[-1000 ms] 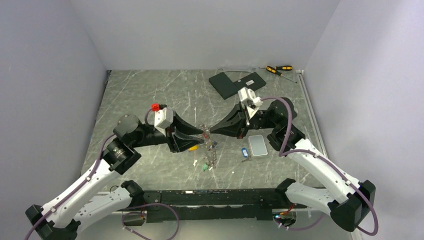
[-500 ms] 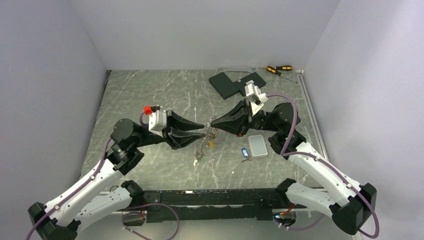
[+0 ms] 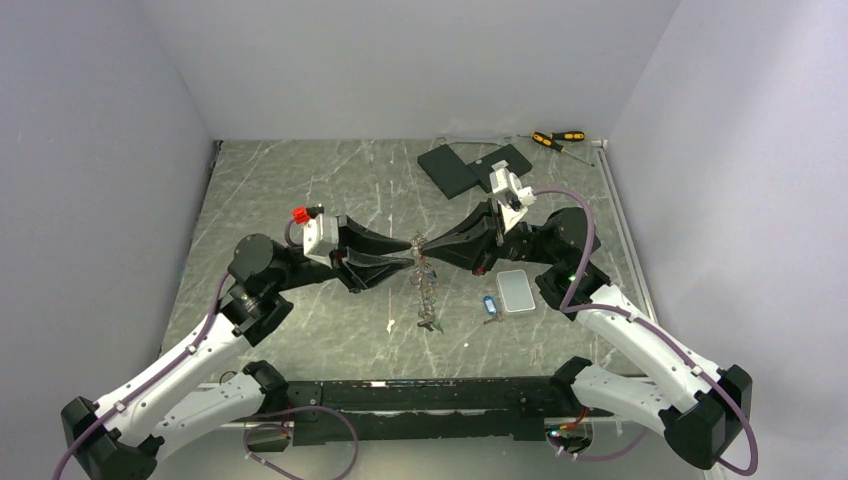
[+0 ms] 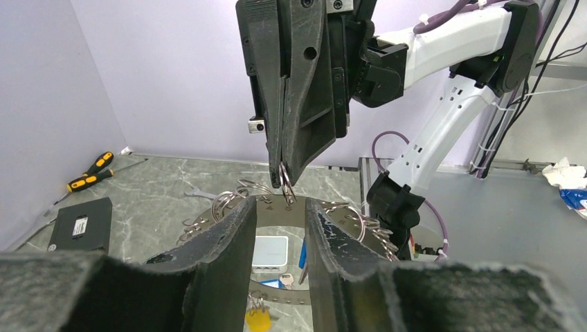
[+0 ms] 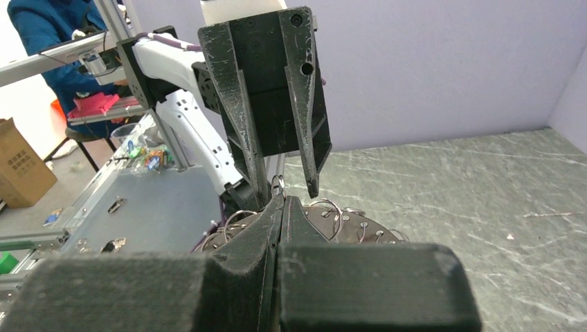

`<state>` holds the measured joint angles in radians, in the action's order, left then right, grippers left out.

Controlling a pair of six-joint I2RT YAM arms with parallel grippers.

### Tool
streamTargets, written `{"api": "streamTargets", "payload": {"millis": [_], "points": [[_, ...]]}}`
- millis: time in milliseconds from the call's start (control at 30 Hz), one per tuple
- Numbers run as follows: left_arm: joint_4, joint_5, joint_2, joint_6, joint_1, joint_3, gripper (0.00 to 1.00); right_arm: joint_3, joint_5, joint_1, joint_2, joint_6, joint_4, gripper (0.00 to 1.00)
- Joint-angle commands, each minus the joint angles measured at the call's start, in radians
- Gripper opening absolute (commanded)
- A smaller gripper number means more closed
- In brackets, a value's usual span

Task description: Put the keys on the keyring

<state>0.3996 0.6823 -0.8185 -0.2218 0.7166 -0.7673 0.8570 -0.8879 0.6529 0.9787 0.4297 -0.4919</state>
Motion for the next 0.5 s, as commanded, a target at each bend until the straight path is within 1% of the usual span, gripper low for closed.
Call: {"api": "streamTargets", "payload": {"millis": [0, 267, 400, 467], "points": [[0.053, -0.017, -0.002, 0.003, 0.003, 0.005, 0.36, 0.01, 0.016, 0.013, -0.026, 0.006, -0.091, 0.0], [0.064, -0.003, -0.021, -0.003, 0.003, 0.005, 0.28, 0.014, 0.01, 0.032, -0.009, -0.001, -0.093, 0.0], [0.066, 0.001, -0.023, -0.002, 0.003, 0.005, 0.21, 0.017, 0.01, 0.04, -0.006, -0.01, -0.084, 0.0], [0.067, 0.007, -0.025, -0.001, 0.003, 0.005, 0.17, 0.017, 0.009, 0.045, -0.003, -0.013, -0.082, 0.0]]}}
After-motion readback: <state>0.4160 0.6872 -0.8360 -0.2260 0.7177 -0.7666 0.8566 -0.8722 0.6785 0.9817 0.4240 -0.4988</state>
